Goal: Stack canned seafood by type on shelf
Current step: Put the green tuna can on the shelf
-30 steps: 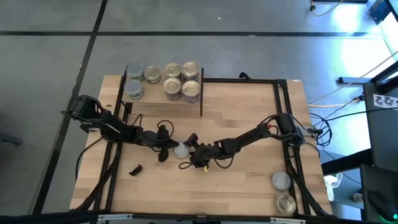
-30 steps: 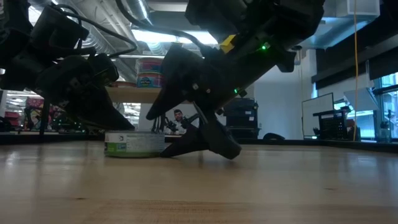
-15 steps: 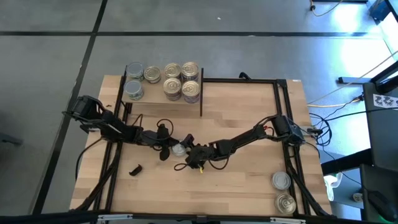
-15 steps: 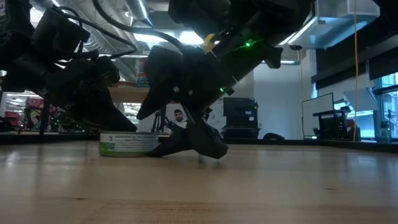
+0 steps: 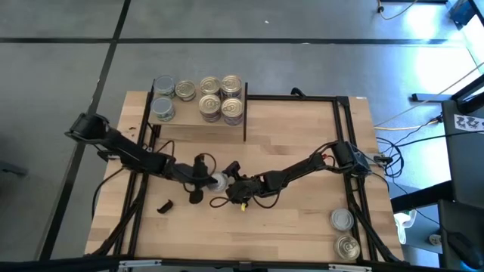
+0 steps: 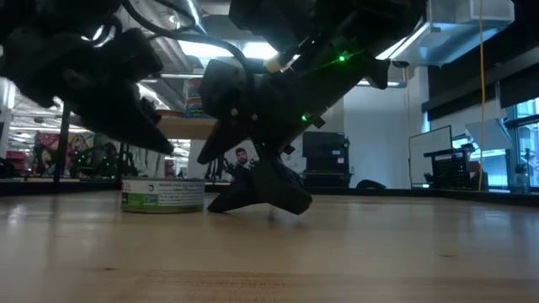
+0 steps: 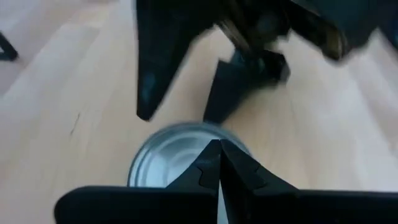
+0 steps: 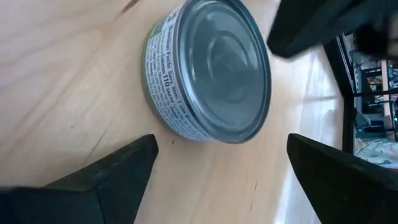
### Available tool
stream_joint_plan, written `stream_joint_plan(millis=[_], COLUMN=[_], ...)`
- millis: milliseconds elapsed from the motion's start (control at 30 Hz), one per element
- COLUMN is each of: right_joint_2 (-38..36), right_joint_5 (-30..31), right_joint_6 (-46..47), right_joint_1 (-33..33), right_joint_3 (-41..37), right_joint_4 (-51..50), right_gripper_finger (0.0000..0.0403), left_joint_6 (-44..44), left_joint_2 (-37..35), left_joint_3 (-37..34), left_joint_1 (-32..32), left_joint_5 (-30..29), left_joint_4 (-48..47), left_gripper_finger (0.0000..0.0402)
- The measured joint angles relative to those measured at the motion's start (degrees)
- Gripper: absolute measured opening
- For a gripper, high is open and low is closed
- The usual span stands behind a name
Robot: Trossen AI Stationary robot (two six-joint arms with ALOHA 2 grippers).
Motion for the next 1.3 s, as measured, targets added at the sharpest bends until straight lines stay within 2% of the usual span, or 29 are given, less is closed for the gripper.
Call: stream_joint_plan(millis=[133,333,467,567,667,800,900,1067,1167,1300], right_joint_2=[-0.07,-0.01,0.07,-0.33,-0.92,-1.07,-1.07,-0.96,-0.96,-0.96], right_joint_5=[-0.41,-3.0,-2.81,-2.39,-2.25,-1.4,0.32,3.44,3.16,3.1], right_joint_6=[2.72,4.49,4.97,5.8,6.06,6.11,5.85,5.56,5.61,5.58], right_joint_1=[-0.04,-0.02,0.09,1.11,3.1,6.47,8.63,10.34,10.32,10.29], right_joint_3=[0.0,0.0,0.04,0.11,0.1,0.17,0.15,0.09,0.09,0.07], right_joint_4=[-0.19,0.43,0.08,-1.77,-4.25,-6.61,-6.54,-6.24,-6.15,-5.75], right_gripper_finger=[0.0366,0.0366,0.0366,0.0366,0.0366,0.0366,0.0366,0.0366,0.0366,0.0366], left_joint_6=[3.82,3.6,0.25,-5.68,-12.61,-16.05,-14.58,-8.49,-3.54,2.26], left_joint_2=[-1.62,-1.48,0.15,2.41,5.73,10.05,10.36,8.11,7.57,8.33], left_joint_3=[2.63,2.59,2.63,2.56,2.62,4.93,8.98,16.13,16.6,15.07], left_joint_1=[-0.47,0.17,-0.11,-1.26,-2.49,-4.09,-5.32,-7.43,-7.91,-7.86], left_joint_5=[-0.12,-0.27,0.38,0.94,1.19,1.15,0.96,-1.48,-2.34,-2.68], left_joint_4=[-12.43,-17.16,-14.44,-9.77,-3.42,0.94,-3.23,-16.75,-19.78,-18.86], left_gripper_finger=[0.0003,0.0003,0.0003,0.0003,0.0003,0.0003,0.0003,0.0003,0.0003,0.0003])
